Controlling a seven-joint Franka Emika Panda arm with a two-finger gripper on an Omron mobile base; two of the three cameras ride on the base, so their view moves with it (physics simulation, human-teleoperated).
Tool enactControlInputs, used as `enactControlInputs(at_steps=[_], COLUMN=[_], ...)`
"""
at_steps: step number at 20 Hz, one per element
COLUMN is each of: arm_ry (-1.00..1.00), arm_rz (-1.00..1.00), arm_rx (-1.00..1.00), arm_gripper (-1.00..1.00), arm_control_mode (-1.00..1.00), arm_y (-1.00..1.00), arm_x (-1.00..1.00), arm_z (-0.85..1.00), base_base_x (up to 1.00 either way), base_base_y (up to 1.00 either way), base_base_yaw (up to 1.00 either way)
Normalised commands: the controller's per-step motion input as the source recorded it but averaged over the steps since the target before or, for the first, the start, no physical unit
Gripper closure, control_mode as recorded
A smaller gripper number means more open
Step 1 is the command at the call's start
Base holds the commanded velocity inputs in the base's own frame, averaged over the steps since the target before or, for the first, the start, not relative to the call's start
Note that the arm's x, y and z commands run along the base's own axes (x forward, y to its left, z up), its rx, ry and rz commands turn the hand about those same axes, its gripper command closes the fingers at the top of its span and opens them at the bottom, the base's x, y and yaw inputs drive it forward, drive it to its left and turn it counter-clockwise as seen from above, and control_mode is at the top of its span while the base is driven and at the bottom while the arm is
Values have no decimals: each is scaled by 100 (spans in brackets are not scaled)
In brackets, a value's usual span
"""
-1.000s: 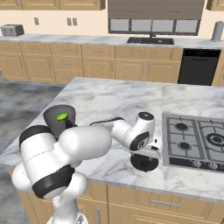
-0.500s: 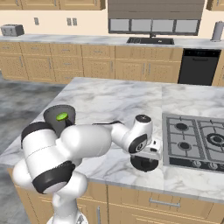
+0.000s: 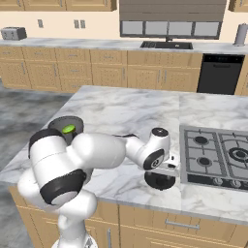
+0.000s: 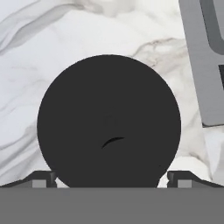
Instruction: Open the blender lid, put the kiwi in the blender, close the lid, and start the blender.
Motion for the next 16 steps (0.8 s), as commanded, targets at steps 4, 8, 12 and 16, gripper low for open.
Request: enactControlInputs(at_steps=[4,8,12,16], arm_ry=[0,0,0,0], arm_rz=[0,2,5,5], arm_rx=[0,0,0,0], arm_gripper=[-100,-100,-100,100], arm_control_mode=[-100,-100,-100,-100], arm_y=[-15,0,4,1], arm_x=[0,0,0,-7], arm_z=[0,-24,-32,-16], base_base_x=[0,0,0,0], base_base_y=[0,0,0,0], base_base_yaw=[0,0,0,0])
